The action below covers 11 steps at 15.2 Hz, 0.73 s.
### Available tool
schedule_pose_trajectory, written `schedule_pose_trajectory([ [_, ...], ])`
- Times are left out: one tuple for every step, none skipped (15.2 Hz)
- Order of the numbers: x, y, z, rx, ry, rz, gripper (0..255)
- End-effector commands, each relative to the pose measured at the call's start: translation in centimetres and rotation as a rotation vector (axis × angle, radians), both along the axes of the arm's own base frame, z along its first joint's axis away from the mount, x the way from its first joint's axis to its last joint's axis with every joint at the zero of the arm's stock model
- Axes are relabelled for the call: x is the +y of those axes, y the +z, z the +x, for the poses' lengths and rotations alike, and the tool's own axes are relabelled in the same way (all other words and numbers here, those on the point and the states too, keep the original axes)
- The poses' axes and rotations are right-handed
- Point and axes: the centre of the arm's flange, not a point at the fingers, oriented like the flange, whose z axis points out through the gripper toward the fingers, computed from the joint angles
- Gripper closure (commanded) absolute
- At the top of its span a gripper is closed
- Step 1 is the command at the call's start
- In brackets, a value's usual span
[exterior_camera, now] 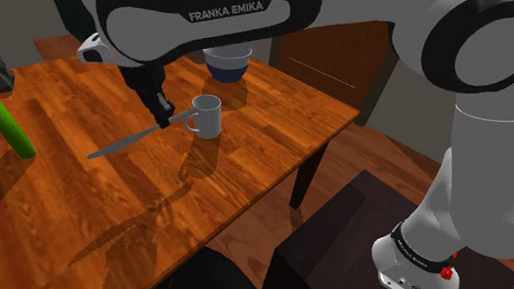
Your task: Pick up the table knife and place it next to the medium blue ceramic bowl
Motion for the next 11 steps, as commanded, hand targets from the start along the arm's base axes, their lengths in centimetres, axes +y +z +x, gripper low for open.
schedule_pose_trajectory([
  [-0.1, 1.0, 0.0, 0.001, 0.000, 0.000, 255],
  [-0.1, 1.6, 0.0, 0.001, 0.000, 0.000, 255],
  [-0.1, 2.1, 0.0, 0.001, 0.000, 0.000, 255],
  [-0.1, 2.6, 0.0, 0.001, 0.000, 0.000, 255],
  [-0.1, 3.1, 0.0, 0.001, 0.000, 0.000, 255],
  [-0.1, 3.7, 0.0, 0.001, 0.000, 0.000, 255],
  [-0.1, 4.2, 0.0, 0.001, 0.000, 0.000, 255],
  [-0.1, 4.7, 0.0, 0.001, 0.000, 0.000, 255],
  [-0.1, 5.3, 0.0, 0.001, 0.000, 0.000, 255],
  [-0.1, 5.8, 0.0, 0.001, 0.000, 0.000, 255],
  [-0.1, 6.3, 0.0, 0.001, 0.000, 0.000, 255],
])
